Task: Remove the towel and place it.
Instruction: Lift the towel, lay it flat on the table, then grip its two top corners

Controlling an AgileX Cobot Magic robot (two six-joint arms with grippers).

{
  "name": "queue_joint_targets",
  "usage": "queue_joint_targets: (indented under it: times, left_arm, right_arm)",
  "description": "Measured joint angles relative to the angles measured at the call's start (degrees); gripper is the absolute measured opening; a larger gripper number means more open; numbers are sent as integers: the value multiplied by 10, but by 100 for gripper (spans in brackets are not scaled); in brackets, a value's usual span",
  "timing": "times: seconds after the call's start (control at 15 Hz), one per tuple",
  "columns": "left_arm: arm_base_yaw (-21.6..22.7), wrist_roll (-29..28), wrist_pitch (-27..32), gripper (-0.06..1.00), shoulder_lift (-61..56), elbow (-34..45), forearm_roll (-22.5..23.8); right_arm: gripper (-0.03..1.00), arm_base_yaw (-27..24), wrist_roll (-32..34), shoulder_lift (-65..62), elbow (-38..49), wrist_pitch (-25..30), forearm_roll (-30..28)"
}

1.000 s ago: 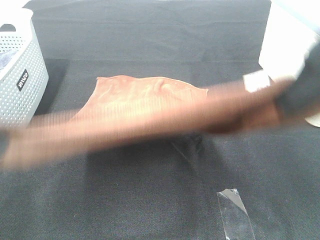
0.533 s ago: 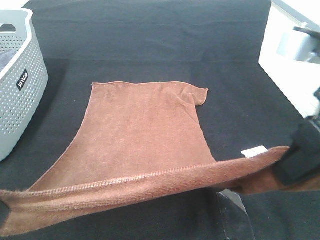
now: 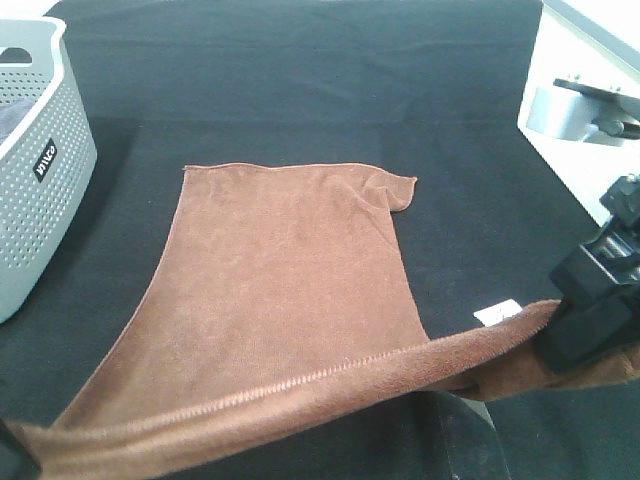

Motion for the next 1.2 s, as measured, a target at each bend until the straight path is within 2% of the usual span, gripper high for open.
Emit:
queue_joint_targets:
  times: [0.33,0.47,0.67,0.87,1.07,1.2]
  left_arm:
    - [-90,-96,-17,0,8,0,38]
    - [-129,-129,-17,0,8,0,53]
    - [-168,-151,-17,0,8,20,43]
    - [-180,-160,-18,0,8,45,19]
    - [-180,-166,-17,0,8,47,17]
    - [-180,-175,-17,0,15,47,21]
  right_arm:
    - [0,0,0,0,5,42,-1]
    - [0,-2,0,0,38,46,8]
    - [0,-2,1,-2,83,46,31]
    - [0,-5,2,-22,120,48,53]
    - [0,-6,2,-23,171,47,68]
    - [0,-6,2,-23,171,45,72]
